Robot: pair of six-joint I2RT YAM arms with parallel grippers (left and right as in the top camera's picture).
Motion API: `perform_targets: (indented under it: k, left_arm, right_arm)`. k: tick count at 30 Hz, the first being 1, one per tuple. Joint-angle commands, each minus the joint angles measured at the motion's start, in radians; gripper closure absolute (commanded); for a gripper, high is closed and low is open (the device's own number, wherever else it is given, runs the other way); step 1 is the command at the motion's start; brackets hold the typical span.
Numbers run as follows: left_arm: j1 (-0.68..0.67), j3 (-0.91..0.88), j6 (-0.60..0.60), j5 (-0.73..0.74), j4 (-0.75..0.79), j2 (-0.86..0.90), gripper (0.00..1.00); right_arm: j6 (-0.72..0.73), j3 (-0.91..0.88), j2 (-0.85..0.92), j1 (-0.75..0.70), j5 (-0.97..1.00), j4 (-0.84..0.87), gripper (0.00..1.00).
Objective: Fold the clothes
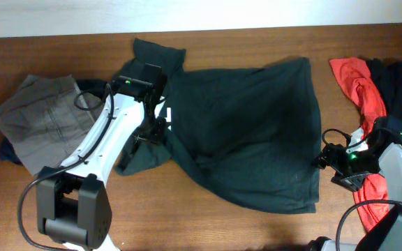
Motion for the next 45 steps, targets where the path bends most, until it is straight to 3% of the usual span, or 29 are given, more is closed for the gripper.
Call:
perform_targets:
  k: [1,7,10,11,13,14,15,21,24,30,34,40,41,42,43,45]
  left_arm:
    - [-0.035,-0.005,0.006,0.156,-0.003,0.002,0.29]
    - [-0.071,-0.141,-0.056,0.134,0.075,0.002,0.29]
    - [-0.072,-0.208,-0.056,0.13,0.161,0.002,0.37]
    - [-0.072,-0.222,-0.056,0.129,0.179,0.002,0.45]
    - [-0.072,-0.232,-0.057,0.122,0.183,0.002,0.85]
    - [-0.072,-0.23,-0.056,0.118,0.172,0.002,0.98]
    - [-0.072,-0.225,-0.056,0.108,0.154,0.0,0.99]
    - [-0.072,-0.097,-0.095,0.013,-0.105,-0.011,0.99]
    - [-0.067,-0.06,-0.148,-0.094,-0.16,-0.026,1.0]
    - [-0.02,-0.058,-0.173,-0.143,-0.105,-0.032,1.0]
    - [0.043,-0.058,-0.256,-0.261,-0.018,-0.032,1.0]
    - [0.171,-0.058,-0.238,-0.282,0.167,-0.032,0.99]
    - [0.182,-0.058,-0.206,-0.254,0.192,-0.032,0.86]
    - [0.188,-0.058,-0.171,-0.216,0.203,-0.032,0.61]
    - [0.189,-0.058,-0.143,-0.174,0.197,-0.032,0.51]
    - [0.183,-0.058,-0.132,-0.129,0.155,-0.035,0.47]
  right_arm:
    - [-0.011,0.014,-0.011,-0.006,-0.006,0.0,0.23]
    - [-0.012,0.014,-0.011,-0.006,-0.005,-0.004,0.22]
    - [-0.011,0.014,-0.011,-0.006,-0.005,-0.003,0.22]
    - [-0.011,0.014,-0.011,-0.006,-0.006,-0.003,0.22]
    - [-0.011,0.014,-0.011,-0.006,-0.005,-0.004,0.22]
    - [-0.011,0.014,-0.011,-0.006,-0.005,-0.005,0.22]
    - [-0.012,0.014,-0.011,-0.006,-0.005,-0.007,0.23]
    - [-0.012,0.014,-0.011,-0.006,-0.005,-0.007,0.22]
    - [-0.011,0.014,-0.011,-0.006,-0.005,-0.006,0.22]
    - [-0.012,0.014,-0.011,-0.006,-0.005,-0.004,0.22]
    - [-0.011,0.014,-0.011,-0.006,-0.005,0.0,0.22]
    - [-0.012,0.014,-0.011,-0.006,-0.005,0.0,0.22]
    - [-0.012,0.014,-0.011,-0.006,-0.005,0.0,0.22]
    - [-0.012,0.014,-0.011,-0.006,-0.005,0.0,0.22]
    - [-0.012,0.014,-0.011,-0.006,-0.005,0.0,0.22]
    - [-0.012,0.014,-0.011,-0.006,-0.005,0.0,0.23]
